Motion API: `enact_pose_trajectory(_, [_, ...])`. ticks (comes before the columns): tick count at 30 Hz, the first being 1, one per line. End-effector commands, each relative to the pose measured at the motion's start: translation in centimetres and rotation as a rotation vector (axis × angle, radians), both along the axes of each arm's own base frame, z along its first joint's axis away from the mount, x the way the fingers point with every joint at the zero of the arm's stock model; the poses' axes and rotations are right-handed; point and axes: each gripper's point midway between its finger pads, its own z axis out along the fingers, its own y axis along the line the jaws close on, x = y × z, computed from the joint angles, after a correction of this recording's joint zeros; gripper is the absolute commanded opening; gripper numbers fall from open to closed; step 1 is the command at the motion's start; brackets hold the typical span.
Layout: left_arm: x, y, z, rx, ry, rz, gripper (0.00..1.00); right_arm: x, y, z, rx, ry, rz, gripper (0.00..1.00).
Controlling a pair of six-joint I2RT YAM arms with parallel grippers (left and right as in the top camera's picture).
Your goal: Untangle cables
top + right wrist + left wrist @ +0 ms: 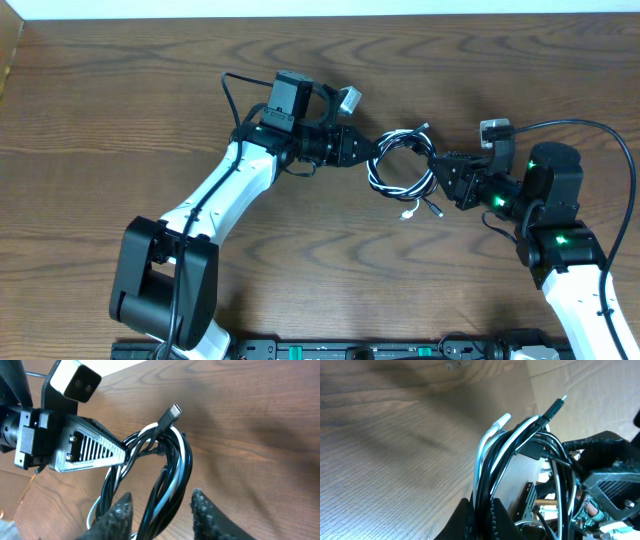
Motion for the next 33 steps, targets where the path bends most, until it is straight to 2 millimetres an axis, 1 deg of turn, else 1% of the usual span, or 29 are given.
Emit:
enact_pose_trajectory(1, [-0.6, -0.4, 0.6, -0.035, -0.008, -0.041, 0.07, 0.3, 0.0, 0.7, 0.029, 0.013, -0.014, 0.29])
enact_pose_trajectory(7, [-0.6, -0.4, 0.7, -0.036, -0.007, -0.041, 0.07, 0.3, 0.1, 0.5, 0.061, 0.051, -0.032, 0.16])
enact_pose_trajectory(12, [-0.6, -0.4, 0.7, -0.036, -0.004, -0.040, 0.07, 0.3, 0.3, -0.2, 0.074, 0.094, -0.036, 0.15])
enact_pose_trajectory(18, [-0.6, -0.4, 0.7, -0.036, -0.004, -0.040, 0.07, 0.3, 1.8, -2.3, 0.065, 0.158, 0.008, 0.15])
enact_pose_trajectory(21, [-0.6, -0.4, 0.6, -0.035, -0.004, -0.039, 0.07, 0.4, 2.2, -3.1, 0.061, 0.182, 0.018, 0.13])
enact_pose_trajectory(23, [-0.5, -0.4, 0.6, -0.035, -0.005, -0.039, 0.08, 0.4, 2.2, -3.6, 0.058, 0.199, 0.017, 0.03])
enact_pose_trajectory(24, [-0.5, -0.3, 0.6, -0.033, -0.006, -0.037, 0.07, 0.4, 2.2, -3.8, 0.057, 0.207, 0.017, 0.01])
enact_pose_trajectory(29, [-0.3, -0.3, 0.5, -0.023, -0.012, -0.028, 0.07, 0.4, 2.3, -4.4, 0.055, 0.228, 0.017, 0.02])
enact_pose_trajectory(31, [-0.3, -0.3, 0.5, -0.024, -0.013, -0.028, 0.07, 0.4, 2.3, -4.4, 0.054, 0.229, 0.018, 0.09])
enact_pose_trajectory(32, [-0.3, -0.3, 0.5, -0.024, -0.013, -0.028, 0.07, 0.3, 2.3, -4.4, 0.054, 0.229, 0.019, 0.17])
enact_pose_trajectory(33, [-0.3, -0.3, 0.5, -0.023, -0.013, -0.028, 0.08, 0.4, 2.3, -4.4, 0.054, 0.228, 0.019, 0.21])
